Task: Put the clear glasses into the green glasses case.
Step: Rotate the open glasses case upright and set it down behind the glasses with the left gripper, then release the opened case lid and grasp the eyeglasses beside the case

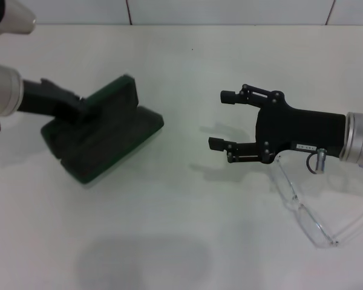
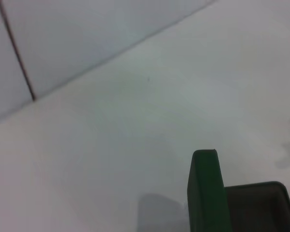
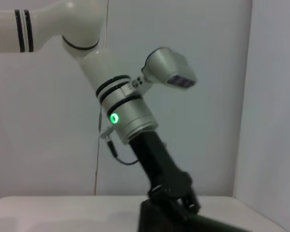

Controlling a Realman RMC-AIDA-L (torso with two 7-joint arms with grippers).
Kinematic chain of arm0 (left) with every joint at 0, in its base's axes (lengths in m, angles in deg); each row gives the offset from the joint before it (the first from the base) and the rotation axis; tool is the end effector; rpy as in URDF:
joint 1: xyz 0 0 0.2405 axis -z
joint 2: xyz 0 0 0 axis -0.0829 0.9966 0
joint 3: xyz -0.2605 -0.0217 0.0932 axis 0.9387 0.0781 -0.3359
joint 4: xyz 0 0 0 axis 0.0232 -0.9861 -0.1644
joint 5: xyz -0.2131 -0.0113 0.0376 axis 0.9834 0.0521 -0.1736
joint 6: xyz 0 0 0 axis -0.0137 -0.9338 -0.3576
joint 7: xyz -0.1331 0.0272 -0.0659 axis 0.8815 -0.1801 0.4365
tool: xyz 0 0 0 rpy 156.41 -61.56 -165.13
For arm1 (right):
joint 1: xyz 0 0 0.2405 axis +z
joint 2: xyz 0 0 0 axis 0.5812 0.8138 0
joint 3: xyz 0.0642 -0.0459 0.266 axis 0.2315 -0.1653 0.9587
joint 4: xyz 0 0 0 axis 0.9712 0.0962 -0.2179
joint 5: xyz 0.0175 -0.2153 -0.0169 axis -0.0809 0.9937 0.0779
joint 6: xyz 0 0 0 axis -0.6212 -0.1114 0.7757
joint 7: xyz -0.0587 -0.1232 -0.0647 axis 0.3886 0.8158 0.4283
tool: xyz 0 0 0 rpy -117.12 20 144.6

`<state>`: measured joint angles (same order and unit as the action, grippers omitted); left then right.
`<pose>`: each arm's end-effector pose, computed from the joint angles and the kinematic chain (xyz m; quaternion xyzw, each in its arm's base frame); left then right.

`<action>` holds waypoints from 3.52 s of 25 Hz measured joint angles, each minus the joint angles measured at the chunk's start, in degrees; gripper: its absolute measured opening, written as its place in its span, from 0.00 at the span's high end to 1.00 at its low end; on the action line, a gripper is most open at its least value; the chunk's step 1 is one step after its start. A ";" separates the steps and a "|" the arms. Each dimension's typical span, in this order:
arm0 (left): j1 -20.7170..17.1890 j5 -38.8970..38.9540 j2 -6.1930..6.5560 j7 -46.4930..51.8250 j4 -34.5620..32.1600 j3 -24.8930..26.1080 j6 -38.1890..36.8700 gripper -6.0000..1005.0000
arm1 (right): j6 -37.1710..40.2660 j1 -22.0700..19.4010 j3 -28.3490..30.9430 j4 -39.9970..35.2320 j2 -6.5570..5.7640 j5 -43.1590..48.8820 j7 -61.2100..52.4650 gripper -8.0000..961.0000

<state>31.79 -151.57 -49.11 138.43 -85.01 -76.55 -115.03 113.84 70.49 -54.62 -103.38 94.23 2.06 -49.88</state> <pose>-0.2420 0.3873 0.0181 -0.9225 -0.2902 0.0455 0.2506 0.2309 0.3548 -0.0586 -0.9319 -0.0045 0.3284 0.1539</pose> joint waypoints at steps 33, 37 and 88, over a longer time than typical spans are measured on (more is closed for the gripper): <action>15.56 3.42 -0.20 -15.85 6.69 -24.41 9.50 0.77 | 1.04 -1.30 -0.49 0.04 4.46 5.89 4.71 0.10; 15.77 4.07 -0.27 -15.21 8.26 -24.62 9.50 0.77 | 0.94 -1.29 -0.52 0.10 4.47 5.89 4.72 0.10; -18.03 39.14 -0.55 -29.53 -13.66 -25.48 17.86 0.37 | -8.42 -4.16 2.33 -27.22 -2.37 28.67 -31.92 0.10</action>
<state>13.77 -112.43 -49.66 108.90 -98.67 -102.03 -97.16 105.42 66.33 -52.29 -130.60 91.87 30.73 -81.80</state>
